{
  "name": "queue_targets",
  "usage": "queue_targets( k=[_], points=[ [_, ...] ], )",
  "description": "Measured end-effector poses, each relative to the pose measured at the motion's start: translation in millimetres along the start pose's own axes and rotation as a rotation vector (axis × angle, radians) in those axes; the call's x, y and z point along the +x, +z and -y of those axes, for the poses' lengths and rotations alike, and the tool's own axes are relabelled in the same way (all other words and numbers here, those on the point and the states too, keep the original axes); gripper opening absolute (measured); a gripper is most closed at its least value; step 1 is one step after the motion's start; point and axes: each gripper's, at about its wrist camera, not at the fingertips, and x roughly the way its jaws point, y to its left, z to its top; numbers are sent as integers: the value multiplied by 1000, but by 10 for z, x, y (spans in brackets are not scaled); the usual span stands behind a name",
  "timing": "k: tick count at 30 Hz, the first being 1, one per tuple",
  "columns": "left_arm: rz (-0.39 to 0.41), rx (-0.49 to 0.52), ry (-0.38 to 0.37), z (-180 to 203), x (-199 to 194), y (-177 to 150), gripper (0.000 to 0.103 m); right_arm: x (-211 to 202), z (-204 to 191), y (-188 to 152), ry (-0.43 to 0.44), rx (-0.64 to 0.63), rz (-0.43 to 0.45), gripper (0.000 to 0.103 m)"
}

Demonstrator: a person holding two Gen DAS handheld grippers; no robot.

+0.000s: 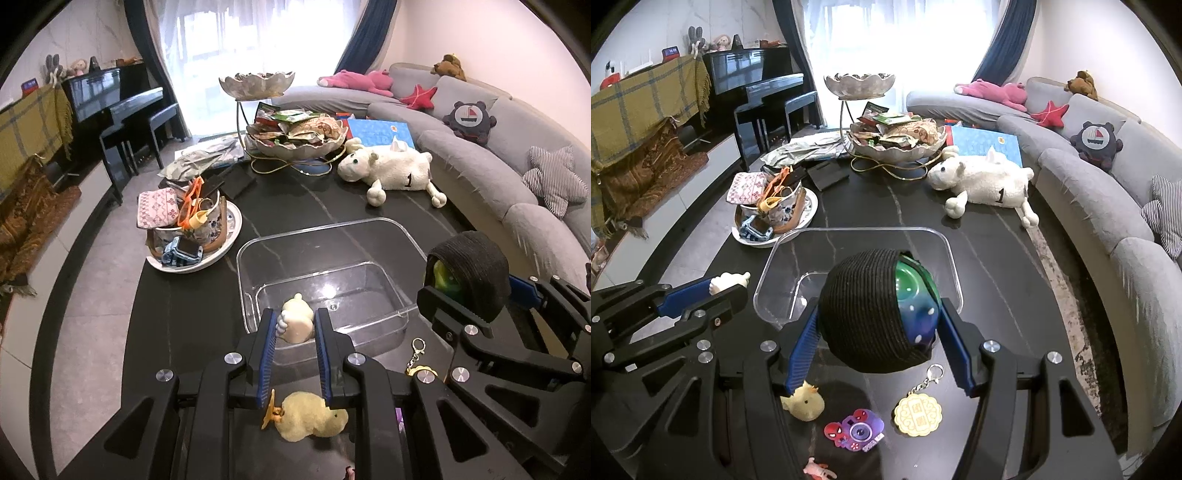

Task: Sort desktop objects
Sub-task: 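Carry the black ball in the right tool and white figurine in the left tool over the clear box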

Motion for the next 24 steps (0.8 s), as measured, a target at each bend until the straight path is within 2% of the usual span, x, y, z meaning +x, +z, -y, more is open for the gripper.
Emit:
queue_targets(
  k=[24],
  points=[
    [-73, 10, -9, -16, 628, 266, 18, 613, 108, 228, -10, -12, -86, 59]
  ],
)
